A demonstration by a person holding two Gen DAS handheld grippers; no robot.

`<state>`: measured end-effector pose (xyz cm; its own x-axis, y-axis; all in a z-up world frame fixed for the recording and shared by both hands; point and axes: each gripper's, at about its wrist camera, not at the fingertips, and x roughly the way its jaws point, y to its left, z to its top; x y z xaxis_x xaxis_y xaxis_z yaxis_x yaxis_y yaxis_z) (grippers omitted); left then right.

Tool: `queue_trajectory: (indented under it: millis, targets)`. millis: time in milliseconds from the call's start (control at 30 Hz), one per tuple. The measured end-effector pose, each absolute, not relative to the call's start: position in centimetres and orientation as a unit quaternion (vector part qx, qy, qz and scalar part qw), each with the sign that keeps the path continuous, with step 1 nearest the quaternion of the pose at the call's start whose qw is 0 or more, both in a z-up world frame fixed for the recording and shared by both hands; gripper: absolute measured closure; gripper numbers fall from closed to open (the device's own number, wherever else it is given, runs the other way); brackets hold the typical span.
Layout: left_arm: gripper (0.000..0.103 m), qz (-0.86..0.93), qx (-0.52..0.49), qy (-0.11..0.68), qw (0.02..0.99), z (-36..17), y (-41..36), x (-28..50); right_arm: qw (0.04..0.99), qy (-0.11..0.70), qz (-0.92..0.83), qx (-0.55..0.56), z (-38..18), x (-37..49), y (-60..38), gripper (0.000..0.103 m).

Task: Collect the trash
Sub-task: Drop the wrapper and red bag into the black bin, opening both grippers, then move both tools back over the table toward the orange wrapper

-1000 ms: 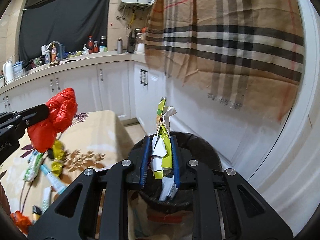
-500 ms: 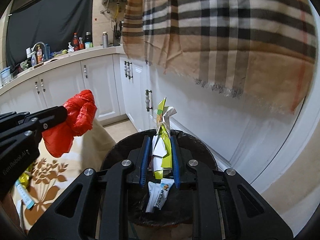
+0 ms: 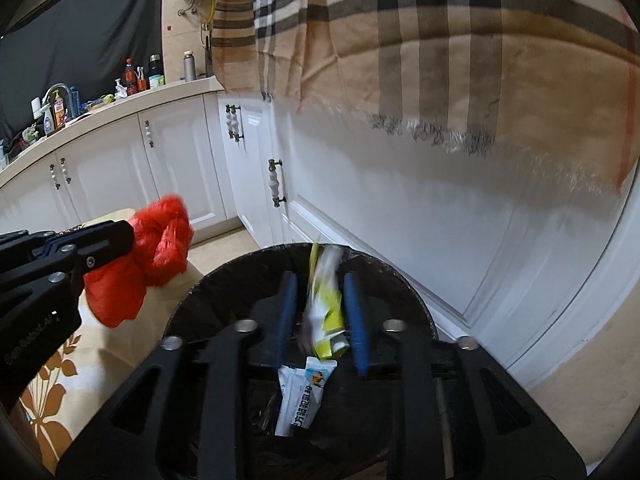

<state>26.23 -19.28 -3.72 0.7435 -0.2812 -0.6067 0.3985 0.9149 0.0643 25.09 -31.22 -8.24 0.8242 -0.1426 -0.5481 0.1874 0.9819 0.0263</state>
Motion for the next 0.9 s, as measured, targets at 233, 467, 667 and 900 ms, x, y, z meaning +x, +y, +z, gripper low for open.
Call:
queue_trajectory:
  millis: [233, 467, 667, 900]
  targets:
    - [0.061, -0.171, 0.082, 0.3, 0.935, -2.8, -18.4, 26.3, 0.954, 0.281, -0.096, 0.042, -8.1, 24.4, -31.5, 0.064]
    - [0.054, -0.163, 0.072, 0.285, 0.942, -0.9, -16.7, 25.2, 0.955, 0.279, -0.092, 0.034, -6.7, 22.7, -30.5, 0.064]
    - [0.052, -0.145, 0.063, 0.279, 0.947, 0.4, -13.6, 22.9, 0.956, 0.279, -0.082, 0.034, -5.4, 20.3, -29.0, 0.064]
    - [0.048, -0.108, 0.05, 0.279, 0.953, 1.0, -8.4, 18.8, 0.959, 0.276, -0.057, 0.033, -3.9, 16.2, -26.3, 0.063]
